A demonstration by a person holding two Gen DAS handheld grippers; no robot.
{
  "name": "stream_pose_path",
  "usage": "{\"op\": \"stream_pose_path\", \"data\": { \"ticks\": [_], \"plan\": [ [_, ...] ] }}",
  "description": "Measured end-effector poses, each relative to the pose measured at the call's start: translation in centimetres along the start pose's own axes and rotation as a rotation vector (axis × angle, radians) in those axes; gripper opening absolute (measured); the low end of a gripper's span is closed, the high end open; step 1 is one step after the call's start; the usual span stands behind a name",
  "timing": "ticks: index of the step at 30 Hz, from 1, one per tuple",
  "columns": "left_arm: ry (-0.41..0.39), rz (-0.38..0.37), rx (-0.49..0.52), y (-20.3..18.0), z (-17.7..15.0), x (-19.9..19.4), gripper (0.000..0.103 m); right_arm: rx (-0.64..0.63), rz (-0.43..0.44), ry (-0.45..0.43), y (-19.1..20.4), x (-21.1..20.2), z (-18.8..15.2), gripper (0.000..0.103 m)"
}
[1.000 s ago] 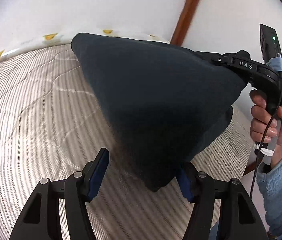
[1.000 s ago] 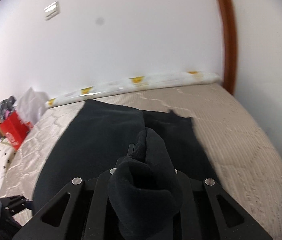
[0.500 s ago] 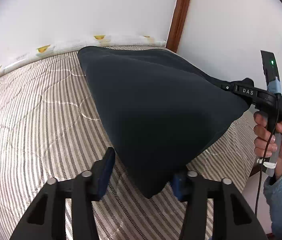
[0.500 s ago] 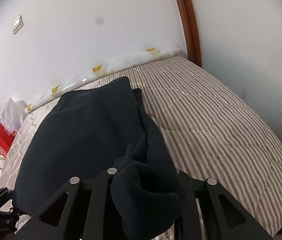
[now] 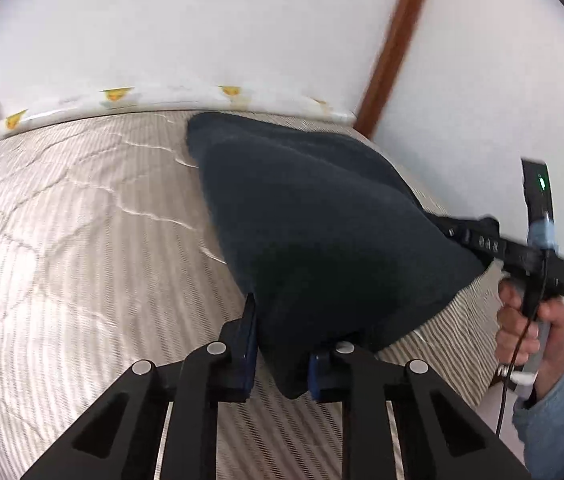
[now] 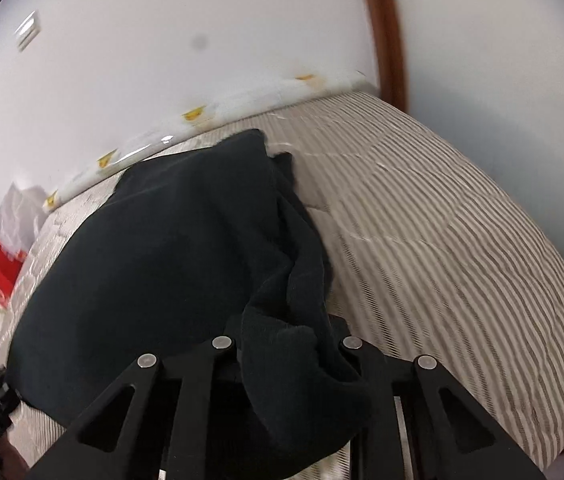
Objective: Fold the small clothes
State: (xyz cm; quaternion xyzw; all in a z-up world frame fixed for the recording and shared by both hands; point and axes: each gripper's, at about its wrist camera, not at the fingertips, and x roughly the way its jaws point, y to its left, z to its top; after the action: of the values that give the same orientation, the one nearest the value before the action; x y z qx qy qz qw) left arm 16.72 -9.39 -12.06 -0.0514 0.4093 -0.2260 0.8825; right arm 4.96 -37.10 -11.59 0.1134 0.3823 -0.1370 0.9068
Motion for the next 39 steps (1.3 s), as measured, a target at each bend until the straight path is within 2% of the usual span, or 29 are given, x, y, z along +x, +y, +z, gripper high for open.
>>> {"op": "stream_pose_path", "data": {
  "ticks": [3, 12, 16, 18, 22, 24, 27, 30, 33, 36, 39],
  "plan": [
    [-0.015, 0.007, -0.052, 2.6, 0.6, -1.0, 0.017, -0.017, 0.037, 0.000, 2.6, 0.7, 0.4, 0.020],
    [-0.053, 0.132, -0.112, 10.3, 0.6, -5.0, 0.017, -0.112, 0.143, 0.022, 11.8, 3.8, 1.6, 0.020],
    [-0.029, 0.155, -0.156, 12.4, 0.0, -5.3, 0.017, -0.192, 0.151, -0.007, 14.3, 3.5, 1.5, 0.020],
    [-0.014, 0.149, -0.167, 12.2, -0.2, -4.8, 0.017, -0.216, 0.162, -0.042, 14.1, 2.6, 1.4, 0.020],
    [-0.003, 0.144, -0.134, 10.3, -0.8, -3.9, 0.017, -0.152, 0.216, -0.077, 11.3, 1.8, 1.7, 0.019],
    [0.006, 0.154, -0.092, 8.5, -1.3, -3.6, 0.018, -0.115, 0.207, -0.050, 10.1, 2.6, 1.9, 0.019],
    [0.017, 0.215, -0.048, 7.6, -1.3, -3.1, 0.019, -0.093, 0.210, 0.007, 9.2, 3.2, 1.7, 0.023],
    [0.046, 0.184, -0.100, 8.4, -1.4, -3.4, 0.021, -0.147, 0.156, -0.008, 9.0, 1.7, 1.4, 0.031],
    [0.073, 0.148, -0.135, 9.2, -2.0, -4.2, 0.022, -0.179, 0.113, -0.072, 8.4, -1.3, 1.6, 0.031],
    [0.042, 0.128, -0.139, 9.0, -3.0, -5.9, 0.022, -0.197, 0.123, -0.148, 8.4, -4.2, 2.0, 0.031],
    [-0.011, 0.120, -0.148, 8.5, -3.8, -8.2, 0.022, -0.224, 0.179, -0.159, 9.8, -4.6, 1.8, 0.031]
  ]
}}
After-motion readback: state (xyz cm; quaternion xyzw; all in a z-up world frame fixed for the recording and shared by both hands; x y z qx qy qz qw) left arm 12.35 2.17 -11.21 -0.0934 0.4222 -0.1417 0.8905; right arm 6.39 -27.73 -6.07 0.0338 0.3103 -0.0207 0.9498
